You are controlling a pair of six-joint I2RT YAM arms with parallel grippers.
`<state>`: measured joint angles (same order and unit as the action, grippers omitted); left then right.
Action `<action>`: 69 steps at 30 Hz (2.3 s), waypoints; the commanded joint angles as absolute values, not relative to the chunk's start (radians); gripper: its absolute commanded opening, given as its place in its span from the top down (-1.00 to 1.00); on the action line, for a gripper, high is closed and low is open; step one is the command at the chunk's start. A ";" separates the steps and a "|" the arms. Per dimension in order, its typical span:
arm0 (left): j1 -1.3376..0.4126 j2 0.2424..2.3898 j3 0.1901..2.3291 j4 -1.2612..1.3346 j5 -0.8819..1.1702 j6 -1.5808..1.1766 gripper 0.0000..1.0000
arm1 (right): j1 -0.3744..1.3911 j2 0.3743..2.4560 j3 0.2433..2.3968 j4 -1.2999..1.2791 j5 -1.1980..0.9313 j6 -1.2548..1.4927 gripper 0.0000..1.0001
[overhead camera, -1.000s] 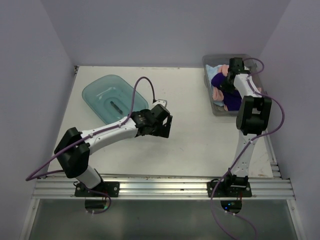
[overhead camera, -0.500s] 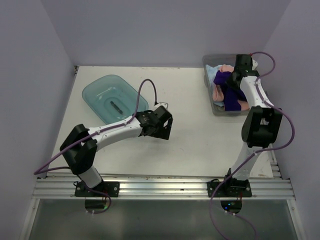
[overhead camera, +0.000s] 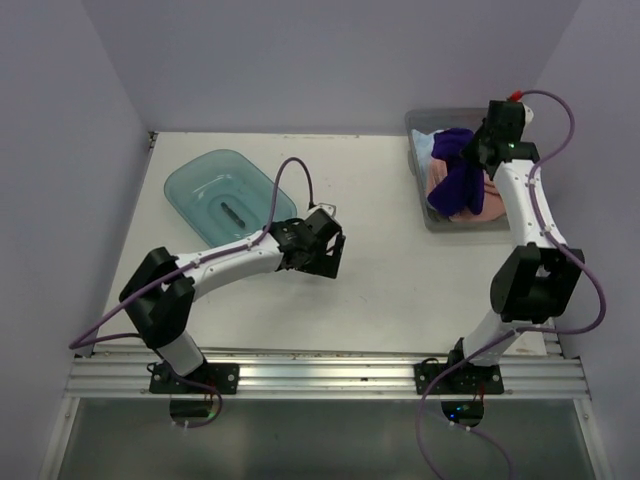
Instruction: Roll the towels
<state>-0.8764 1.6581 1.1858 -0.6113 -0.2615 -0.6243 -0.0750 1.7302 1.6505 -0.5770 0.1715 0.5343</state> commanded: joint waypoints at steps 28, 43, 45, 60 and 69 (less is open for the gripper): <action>-0.559 1.844 1.375 -0.613 -0.187 -0.505 -0.99 | 0.170 1.238 1.529 -0.629 0.003 0.502 1.00; -0.385 1.709 1.264 -0.744 -0.337 -0.523 -0.99 | 0.170 1.241 1.451 -0.640 -0.017 0.483 1.00; -0.364 1.686 1.241 -0.755 -0.345 -0.526 -0.99 | 0.170 1.247 1.448 -0.649 -0.023 0.476 1.00; -0.223 1.577 1.180 -0.792 -0.410 -0.538 -0.99 | 0.405 1.299 1.356 -0.632 -0.072 0.492 1.00; -0.163 1.709 1.262 -0.747 -0.431 -0.479 -0.99 | 0.638 1.414 1.239 -0.574 -0.054 0.563 -0.01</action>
